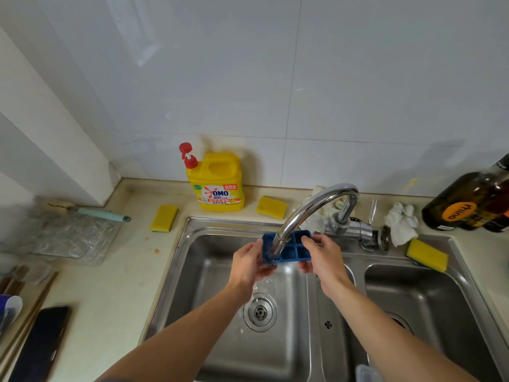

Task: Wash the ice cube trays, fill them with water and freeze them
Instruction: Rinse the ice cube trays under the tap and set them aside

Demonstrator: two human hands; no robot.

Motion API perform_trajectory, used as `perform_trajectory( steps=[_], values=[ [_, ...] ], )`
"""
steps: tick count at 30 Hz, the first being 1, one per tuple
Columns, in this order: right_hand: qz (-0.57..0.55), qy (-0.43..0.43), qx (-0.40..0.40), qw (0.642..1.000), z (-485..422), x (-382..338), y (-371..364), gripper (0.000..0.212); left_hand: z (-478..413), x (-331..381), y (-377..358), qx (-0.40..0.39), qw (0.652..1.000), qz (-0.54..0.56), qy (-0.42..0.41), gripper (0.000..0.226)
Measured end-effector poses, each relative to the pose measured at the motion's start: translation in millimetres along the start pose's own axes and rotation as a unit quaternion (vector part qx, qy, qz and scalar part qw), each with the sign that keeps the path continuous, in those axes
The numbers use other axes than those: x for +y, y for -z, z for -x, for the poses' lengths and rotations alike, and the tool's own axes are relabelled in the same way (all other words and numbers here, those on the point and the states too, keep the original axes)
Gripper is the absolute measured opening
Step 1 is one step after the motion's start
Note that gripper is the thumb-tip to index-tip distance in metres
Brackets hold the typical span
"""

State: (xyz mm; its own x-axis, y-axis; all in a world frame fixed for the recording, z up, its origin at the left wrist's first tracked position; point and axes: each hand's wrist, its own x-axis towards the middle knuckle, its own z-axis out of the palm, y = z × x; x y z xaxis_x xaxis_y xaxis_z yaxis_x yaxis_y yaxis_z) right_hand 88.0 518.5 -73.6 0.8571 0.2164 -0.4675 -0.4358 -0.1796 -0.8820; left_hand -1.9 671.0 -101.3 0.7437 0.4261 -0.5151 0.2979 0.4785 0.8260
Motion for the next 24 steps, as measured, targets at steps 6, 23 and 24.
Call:
perform_trajectory(
  steps=[6, 23, 24],
  values=[
    [-0.004, -0.064, -0.061, 0.996, 2.2, 10.0, -14.0, 0.011, -3.0, 6.8, 3.0, 0.096, 0.992, -0.049, -0.067, 0.035],
    [-0.059, -0.186, -0.13, 0.972, 7.5, 10.0, -23.3, 0.029, -0.9, 7.9, 10.7, 0.122, 0.964, -0.167, -0.167, 0.029],
    [-0.057, -0.187, -0.131, 0.972, 8.0, 10.8, -22.6, 0.028, -1.1, 7.4, 10.9, 0.124, 0.963, -0.172, -0.164, 0.029]
  ],
)
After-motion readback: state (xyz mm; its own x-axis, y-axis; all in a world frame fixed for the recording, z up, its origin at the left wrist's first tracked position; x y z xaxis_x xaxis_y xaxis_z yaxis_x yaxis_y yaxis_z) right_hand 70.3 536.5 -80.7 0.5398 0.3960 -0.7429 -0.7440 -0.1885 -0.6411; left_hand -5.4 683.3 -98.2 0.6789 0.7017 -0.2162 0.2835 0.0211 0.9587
